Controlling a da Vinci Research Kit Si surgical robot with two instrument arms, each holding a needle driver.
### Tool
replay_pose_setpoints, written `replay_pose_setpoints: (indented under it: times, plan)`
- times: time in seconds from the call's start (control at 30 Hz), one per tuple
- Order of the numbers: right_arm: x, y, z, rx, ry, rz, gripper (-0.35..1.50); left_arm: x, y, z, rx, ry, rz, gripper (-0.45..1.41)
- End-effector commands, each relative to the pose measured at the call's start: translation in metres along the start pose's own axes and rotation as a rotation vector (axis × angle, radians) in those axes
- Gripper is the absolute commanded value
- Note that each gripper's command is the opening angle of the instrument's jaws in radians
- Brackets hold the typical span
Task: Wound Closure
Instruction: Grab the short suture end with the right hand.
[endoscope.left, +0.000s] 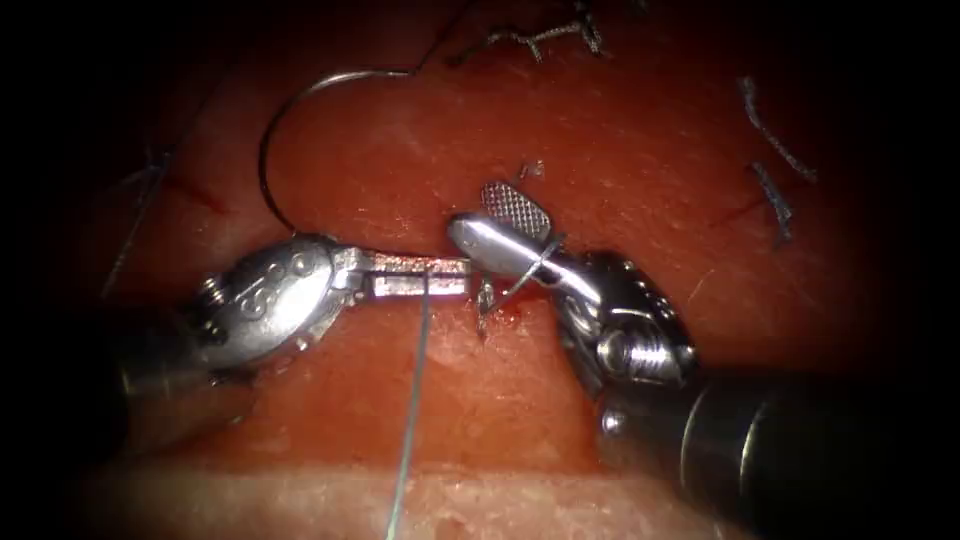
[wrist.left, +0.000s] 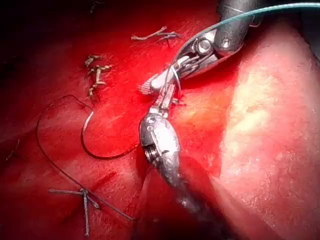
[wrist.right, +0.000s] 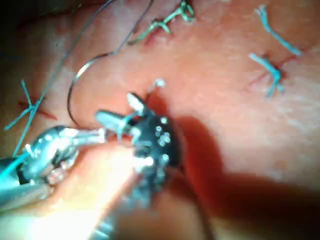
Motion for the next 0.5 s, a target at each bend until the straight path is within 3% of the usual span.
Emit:
replay_pose_setpoints:
  times: [0.03, 0.5]
  plan:
    - [-0.0011, 0.0009, 0.0004, -0.02, 0.003, 0.009, 1.01, -0.0005, -0.0002, 0.0005, -0.007, -0.006, 0.0, -0.45]
    - [-0.0001, 0.0019, -0.0007, -0.1, 0.074, 0.011, 1.08, -0.0014, 0.0004, 0.001, -0.025, -0.027, 0.005, -0.45]
